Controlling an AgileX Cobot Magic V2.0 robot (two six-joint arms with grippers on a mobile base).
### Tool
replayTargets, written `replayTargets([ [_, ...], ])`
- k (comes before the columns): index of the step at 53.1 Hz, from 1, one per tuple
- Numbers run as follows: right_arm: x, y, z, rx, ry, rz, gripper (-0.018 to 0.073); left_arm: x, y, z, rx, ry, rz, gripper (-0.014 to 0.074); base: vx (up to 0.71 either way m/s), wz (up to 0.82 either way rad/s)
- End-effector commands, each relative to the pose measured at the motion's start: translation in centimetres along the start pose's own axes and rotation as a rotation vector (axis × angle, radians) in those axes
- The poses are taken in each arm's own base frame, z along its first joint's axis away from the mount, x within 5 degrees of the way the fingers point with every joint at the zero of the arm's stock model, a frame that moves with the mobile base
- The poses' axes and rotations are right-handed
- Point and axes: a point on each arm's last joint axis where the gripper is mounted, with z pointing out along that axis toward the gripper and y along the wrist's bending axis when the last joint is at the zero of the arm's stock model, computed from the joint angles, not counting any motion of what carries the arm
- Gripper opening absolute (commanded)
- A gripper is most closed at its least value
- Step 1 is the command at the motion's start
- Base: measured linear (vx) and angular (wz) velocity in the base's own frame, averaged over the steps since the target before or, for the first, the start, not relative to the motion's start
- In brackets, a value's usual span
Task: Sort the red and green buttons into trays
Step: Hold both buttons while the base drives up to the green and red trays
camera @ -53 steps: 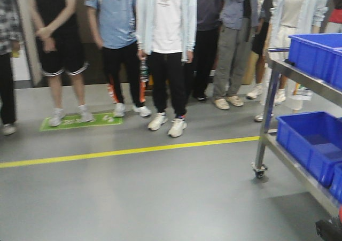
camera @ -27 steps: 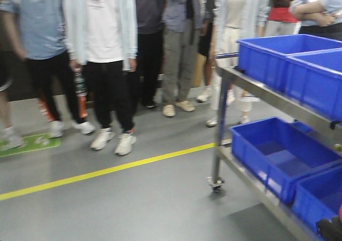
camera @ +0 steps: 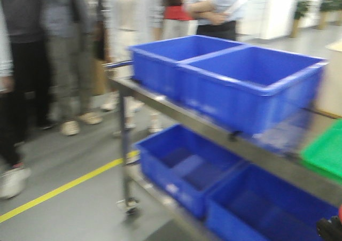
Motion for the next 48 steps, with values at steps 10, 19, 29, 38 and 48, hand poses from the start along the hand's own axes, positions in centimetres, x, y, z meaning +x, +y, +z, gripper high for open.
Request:
replayTargets([
  [10, -1.08, -0.59, -0.10, 0.036, -0.030, 0.009, -0.0010, -1.47, -0.60, -0.25, 0.054, -0.083, -0.001, -0.0006, 0.30, -0.90],
  [19, -1.08, -0.58, -0.10, 0.035, -0.030, 0.009, -0.0010, -1.47, -0.60, -0.25, 0.054, -0.083, -0.001, -0.0006, 0.26, -0.76],
  [29, -1.08, -0.58, -0.10, 0.035, -0.030, 0.009, -0.0010, -1.47, -0.60, -0.25, 0.054, -0.083, -0.001, -0.0006, 0.27, -0.50],
  [38, -1.08, -0.58, -0.10, 0.034, -0.030, 0.008, -0.0010, -1.47, -0.60, -0.25, 0.054, -0.083, -0.001, -0.0006, 0.29, -0.38],
  [48, -1.08, -0.58, -0.10, 0.034, -0.030, 0.008, -0.0010, -1.47, -0.60, -0.25, 0.054, -0.083, -0.001, -0.0006, 0.25, -0.47],
])
